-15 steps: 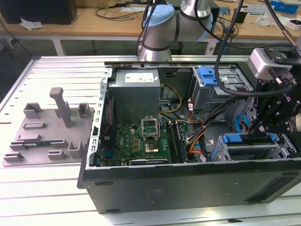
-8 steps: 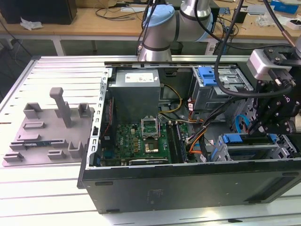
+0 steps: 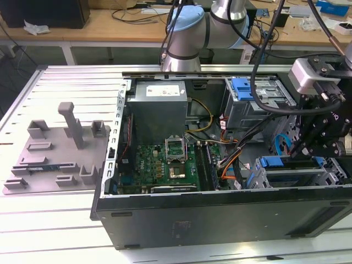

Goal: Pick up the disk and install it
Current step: 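Insert the second disk wire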

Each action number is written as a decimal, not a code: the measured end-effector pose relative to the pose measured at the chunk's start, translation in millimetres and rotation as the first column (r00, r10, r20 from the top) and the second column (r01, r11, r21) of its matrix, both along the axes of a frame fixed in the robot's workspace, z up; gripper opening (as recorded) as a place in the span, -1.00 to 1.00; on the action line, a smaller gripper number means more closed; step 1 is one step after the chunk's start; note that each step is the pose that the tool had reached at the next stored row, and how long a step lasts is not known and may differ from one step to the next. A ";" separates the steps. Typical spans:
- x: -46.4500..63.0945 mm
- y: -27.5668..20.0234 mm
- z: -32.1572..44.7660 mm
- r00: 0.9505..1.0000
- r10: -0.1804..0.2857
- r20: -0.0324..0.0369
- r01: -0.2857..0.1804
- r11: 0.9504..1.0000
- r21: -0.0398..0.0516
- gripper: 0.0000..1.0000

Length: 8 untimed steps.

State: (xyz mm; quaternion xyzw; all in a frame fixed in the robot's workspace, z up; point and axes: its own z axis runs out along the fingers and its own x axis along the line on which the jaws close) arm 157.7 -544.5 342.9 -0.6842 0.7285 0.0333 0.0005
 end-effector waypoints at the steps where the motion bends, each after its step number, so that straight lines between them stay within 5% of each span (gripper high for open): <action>1: 0.0 0.0 -0.2 1.000 0.000 0.000 0.000 1.000 0.000 -0.68; 8: 0.0 0.0 -2.0 1.000 0.001 0.000 -0.001 1.000 0.000 -0.68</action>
